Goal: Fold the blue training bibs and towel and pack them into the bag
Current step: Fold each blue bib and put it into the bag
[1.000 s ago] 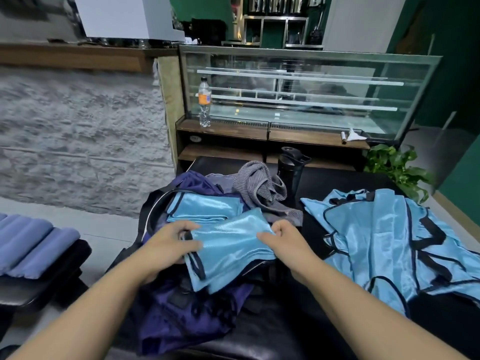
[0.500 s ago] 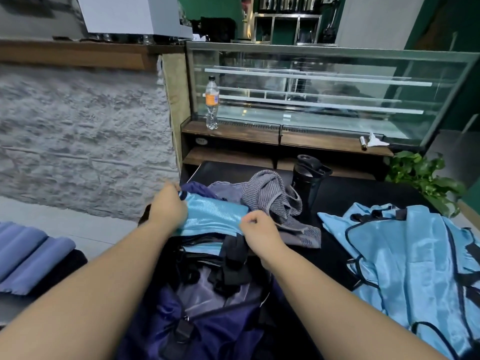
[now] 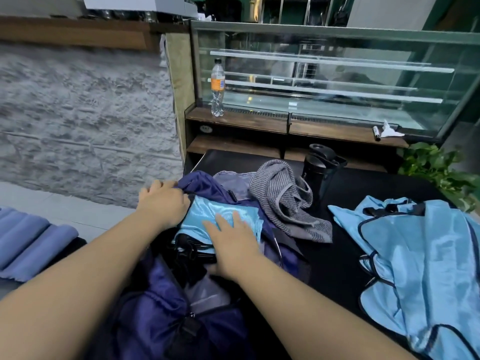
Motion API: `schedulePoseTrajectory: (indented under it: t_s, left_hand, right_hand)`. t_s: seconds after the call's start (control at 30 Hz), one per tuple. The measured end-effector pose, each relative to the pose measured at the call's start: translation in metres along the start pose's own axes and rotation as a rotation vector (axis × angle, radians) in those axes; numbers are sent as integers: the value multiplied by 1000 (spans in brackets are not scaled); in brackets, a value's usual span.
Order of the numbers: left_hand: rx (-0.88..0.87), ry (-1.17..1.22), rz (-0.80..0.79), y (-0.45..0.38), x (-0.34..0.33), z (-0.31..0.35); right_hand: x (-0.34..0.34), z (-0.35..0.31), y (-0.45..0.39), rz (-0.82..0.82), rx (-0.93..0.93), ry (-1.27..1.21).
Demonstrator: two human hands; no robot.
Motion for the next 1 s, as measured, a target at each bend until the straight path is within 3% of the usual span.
schedulePoseTrajectory:
  t_s: [0.13,0.4,0.6,0.73,0.9,1.0]
  left_hand:
    - [-306,145,156,3,-3,-7]
    - [-409,357,357,21,1,-6]
    - [-550,414,433,37,14,10]
    - [-649,381,377,51,4,1]
    - [-618,209,253,62,-21,-8]
    - [-539,217,88,64,-33,-3]
  right_hand:
    - [-5,-6,-6,-44,-88,180]
    - [-10,-16,-11,-7,-117,363]
    - [-12,-21,-16,40,-122,348]
    - [-11,-14,-22,90,-119,308]
    - [-12,-7,-31,109,-106,277]
    - [-13,-2,-26,201,54,256]
Point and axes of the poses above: each hand's wrist, its own y-axis away from the middle knuckle, its own x-axis out of the back of the hand, z = x × y, the point moved 2 cm from there along -y, towards the middle knuckle, and after that the axes turned 10 degrees about -z, right-handed, at the moved point
